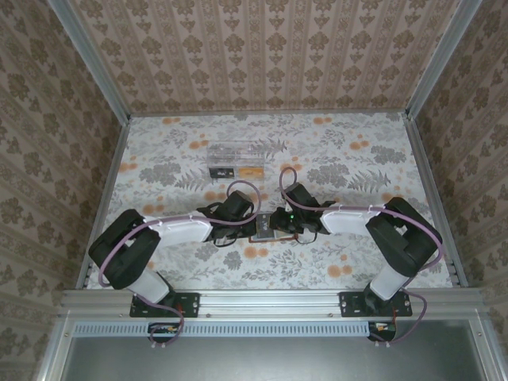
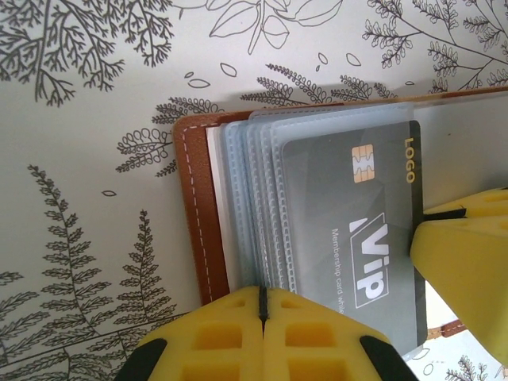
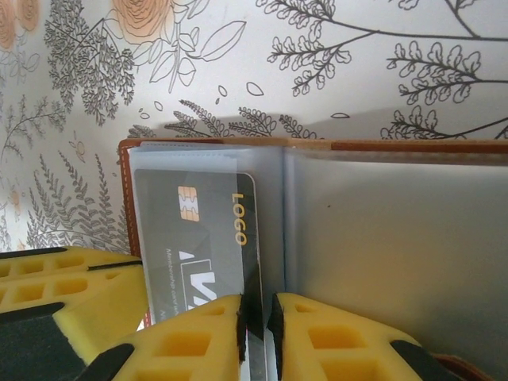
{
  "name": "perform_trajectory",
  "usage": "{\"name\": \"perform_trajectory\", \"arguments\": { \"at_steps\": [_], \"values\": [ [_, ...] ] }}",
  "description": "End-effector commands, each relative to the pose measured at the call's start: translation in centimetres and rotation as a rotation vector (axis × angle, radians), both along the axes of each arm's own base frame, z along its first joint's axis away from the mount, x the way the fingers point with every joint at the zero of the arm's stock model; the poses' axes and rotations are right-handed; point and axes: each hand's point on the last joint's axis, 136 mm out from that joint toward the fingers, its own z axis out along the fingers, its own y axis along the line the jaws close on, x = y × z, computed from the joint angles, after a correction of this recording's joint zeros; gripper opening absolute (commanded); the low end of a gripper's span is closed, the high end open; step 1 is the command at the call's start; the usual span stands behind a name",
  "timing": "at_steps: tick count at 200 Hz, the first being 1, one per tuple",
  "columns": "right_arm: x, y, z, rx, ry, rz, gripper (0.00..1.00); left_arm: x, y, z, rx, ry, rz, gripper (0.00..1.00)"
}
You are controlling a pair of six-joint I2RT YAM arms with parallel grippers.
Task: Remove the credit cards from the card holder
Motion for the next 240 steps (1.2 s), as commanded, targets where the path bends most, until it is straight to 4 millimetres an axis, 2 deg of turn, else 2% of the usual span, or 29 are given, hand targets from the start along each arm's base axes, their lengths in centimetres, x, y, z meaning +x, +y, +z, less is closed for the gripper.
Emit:
{"name": "perform_trajectory", "arguments": {
  "at_steps": [1, 40, 98, 148, 171, 216, 240],
  "values": [
    [-0.4, -0.1, -1.1, -0.007, 0.037, -0.002, 0.19, -0.9, 0.8, -1.4, 0.066, 0.045, -0.003, 0.02],
    [-0.3, -0.5, -0.3, -0.007, 0.017, -0.014, 0.0, -0.9, 0.9, -1.4, 0.072, 0.048, 0.0, 0.02],
    [-0.3, -2.8, 0.0, -0.015, 0.002, -0.058, 0.0, -0.9, 1.5, -1.5, 0.092, 0.05, 0.011, 0.01],
    [-0.3, -3.8, 0.3, -0.015, -0.005, -0.074, 0.0, -0.8, 1.9, -1.4, 0.097, 0.047, 0.017, 0.01],
    [-0.3, -3.5, 0.4, -0.001, -0.003, -0.063, 0.0, -0.7, 1.7, -0.5, 0.092, 0.03, 0.007, 0.03],
    [-0.3, -3.2, 0.4, 0.011, -0.004, -0.055, 0.0, 0.0, 1.2, 3.0, 0.118, -0.054, -0.028, 0.12],
    [-0.3, -3.1, 0.4, 0.017, -0.006, -0.05, 0.0, 0.5, 0.1, 4.0, 0.098, -0.081, -0.056, 0.15]
  ]
}}
